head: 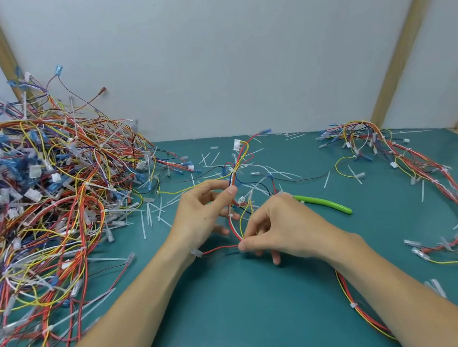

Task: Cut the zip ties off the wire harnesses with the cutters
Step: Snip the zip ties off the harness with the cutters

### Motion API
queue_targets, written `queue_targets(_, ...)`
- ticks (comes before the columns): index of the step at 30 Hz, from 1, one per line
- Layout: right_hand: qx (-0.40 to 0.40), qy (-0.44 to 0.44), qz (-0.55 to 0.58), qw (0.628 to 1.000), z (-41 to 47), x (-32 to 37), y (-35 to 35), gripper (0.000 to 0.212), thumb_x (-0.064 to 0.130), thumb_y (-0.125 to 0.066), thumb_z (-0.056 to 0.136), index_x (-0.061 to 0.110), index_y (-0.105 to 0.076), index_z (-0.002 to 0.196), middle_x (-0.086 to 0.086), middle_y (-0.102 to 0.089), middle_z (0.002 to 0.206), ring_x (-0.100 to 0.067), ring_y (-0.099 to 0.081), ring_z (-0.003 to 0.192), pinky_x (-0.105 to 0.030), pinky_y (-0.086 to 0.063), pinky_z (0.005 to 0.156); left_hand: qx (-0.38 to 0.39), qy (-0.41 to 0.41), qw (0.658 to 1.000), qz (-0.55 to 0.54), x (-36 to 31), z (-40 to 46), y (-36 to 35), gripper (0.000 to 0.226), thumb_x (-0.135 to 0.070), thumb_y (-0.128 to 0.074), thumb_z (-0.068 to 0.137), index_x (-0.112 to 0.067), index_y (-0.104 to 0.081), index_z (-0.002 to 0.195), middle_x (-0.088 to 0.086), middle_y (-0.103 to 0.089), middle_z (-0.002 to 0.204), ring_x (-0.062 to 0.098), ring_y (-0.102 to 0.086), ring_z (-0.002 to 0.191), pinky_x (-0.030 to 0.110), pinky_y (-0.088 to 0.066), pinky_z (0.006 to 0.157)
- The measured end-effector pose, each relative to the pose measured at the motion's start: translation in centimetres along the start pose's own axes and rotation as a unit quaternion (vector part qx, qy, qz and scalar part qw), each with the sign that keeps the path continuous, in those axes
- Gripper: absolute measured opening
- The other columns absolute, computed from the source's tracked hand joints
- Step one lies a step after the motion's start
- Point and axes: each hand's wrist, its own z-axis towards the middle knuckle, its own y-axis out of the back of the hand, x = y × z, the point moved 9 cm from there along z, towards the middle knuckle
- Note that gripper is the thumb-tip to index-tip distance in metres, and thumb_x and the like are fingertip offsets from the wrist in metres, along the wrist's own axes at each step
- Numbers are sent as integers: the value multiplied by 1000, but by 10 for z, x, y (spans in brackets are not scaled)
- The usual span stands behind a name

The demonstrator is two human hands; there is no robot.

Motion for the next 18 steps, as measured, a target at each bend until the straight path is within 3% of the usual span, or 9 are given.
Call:
queue_targets(2, -15, 4, -32, 999, 0, 2, 3, 29, 54, -74, 84, 27, -75, 74, 11, -72, 62, -6, -67, 47, -28, -52, 68, 2, -24, 1000, 1, -2, 0, 0, 21, -20, -70, 93, -9, -67, 110, -3, -68, 75, 17, -71, 65, 28, -52, 42)
queue_targets(5, -178, 5, -90, 980, -4, 5, 34, 44, 68, -62, 88, 30, -75, 72, 7, -68, 57, -11, -65, 55, -30, -49, 63, -7, -84, 996, -12, -14, -1, 2, 19, -14, -70, 91, -6, -64, 108, -6, -64, 73, 16, -70, 63, 27, -52, 43)
queue_targets(8, -362, 7, -62, 930, -21, 6, 69, 43, 55, -63, 96, 22, -73, 70, 3, -67, 61, -17, -64, 62, -37, -53, 65, -43, -135, 990, -13, -29, -5, 6, 18, -15, -73, 88, -10, -62, 102, -12, -61, 67, 19, -73, 63, 25, -52, 46)
queue_targets(10, -423, 39, -22, 905, -31, 14, 79, 32, 49, -67, 94, 25, -75, 75, 9, -70, 65, -12, -66, 65, -35, -54, 67, -63, -167, 984, -1, -37, -10, 5, 17, -12, -75, 88, -16, -61, 97, -13, -61, 65, 21, -75, 65, 23, -51, 48)
queue_targets(14, -389, 95, 116, 909, -28, 25, 73, 13, 39, -72, 92, 27, -77, 90, 15, -76, 80, -10, -71, 78, -19, -49, 63, -76, -234, 968, 45, -47, -25, -8, 21, -12, -80, 85, -26, -64, 89, -4, -68, 65, 21, -74, 66, 21, -51, 55)
queue_targets(18, -336, 100, 225, 909, -20, 23, 64, 7, 23, -77, 93, 20, -76, 86, 7, -77, 80, -8, -73, 79, -20, -50, 62, -89, -299, 937, 155, -56, -37, -17, 10, -26, -78, 86, -26, -68, 86, -8, -71, 71, 12, -73, 67, 18, -44, 54)
